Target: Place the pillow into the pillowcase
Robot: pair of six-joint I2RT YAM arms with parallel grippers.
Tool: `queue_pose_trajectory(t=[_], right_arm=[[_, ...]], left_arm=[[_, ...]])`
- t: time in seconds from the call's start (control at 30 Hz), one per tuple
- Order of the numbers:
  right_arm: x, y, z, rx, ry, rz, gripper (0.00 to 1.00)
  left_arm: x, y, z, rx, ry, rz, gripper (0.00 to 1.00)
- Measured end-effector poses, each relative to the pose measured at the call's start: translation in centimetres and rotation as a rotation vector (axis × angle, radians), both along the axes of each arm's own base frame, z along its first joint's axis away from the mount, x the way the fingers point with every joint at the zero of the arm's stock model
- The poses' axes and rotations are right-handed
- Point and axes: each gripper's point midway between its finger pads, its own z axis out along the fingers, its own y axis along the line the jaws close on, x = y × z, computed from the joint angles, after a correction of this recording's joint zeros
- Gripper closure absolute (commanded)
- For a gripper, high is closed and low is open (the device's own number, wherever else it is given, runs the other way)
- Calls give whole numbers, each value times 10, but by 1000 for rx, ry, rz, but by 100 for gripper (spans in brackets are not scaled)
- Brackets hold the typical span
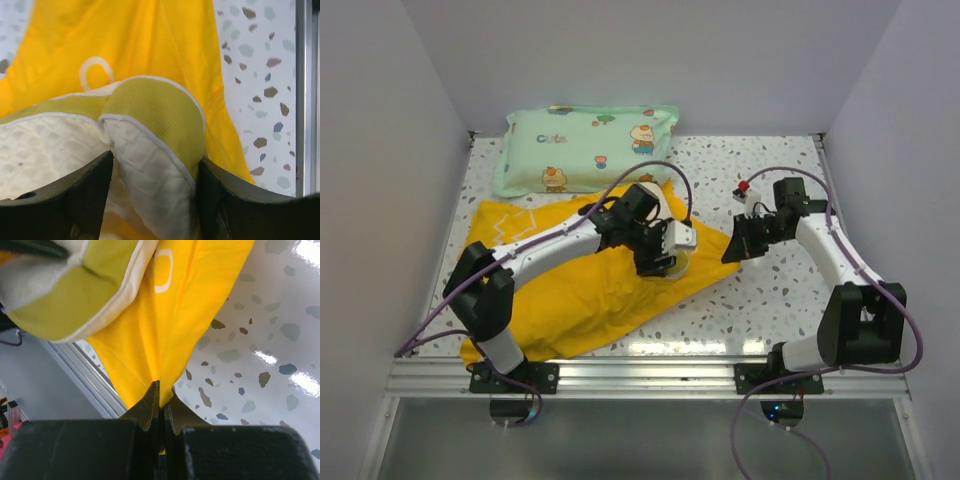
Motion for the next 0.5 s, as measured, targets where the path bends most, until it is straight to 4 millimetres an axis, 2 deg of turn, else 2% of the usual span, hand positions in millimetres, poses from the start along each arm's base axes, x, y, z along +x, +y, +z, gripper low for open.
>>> queue_pose_trajectory(t=[0.1, 0.17, 0.23, 0.3, 0.33, 0.43, 0.5], right_arm=[[-5, 1, 10, 38, -14, 44, 100], [-9, 3, 14, 61, -21, 65, 100], [-12, 6, 20, 84, -35, 78, 100], [-14, 9, 27, 103, -56, 87, 100], [-14, 9, 29, 107, -67, 89, 100], [-14, 9, 33, 105, -87, 92, 100], [-14, 8, 32, 97, -90, 93, 100]], left_arm=[[21, -6, 41, -97, 1, 98, 29], [36, -12, 56, -137, -20, 175, 28], [44, -15, 54, -135, -15, 224, 27], [47, -24, 42, -119, 26, 249, 25], [46, -29, 34, -113, 55, 242, 21], [32, -34, 9, -87, 137, 173, 19], [19, -29, -5, -50, 139, 115, 19]])
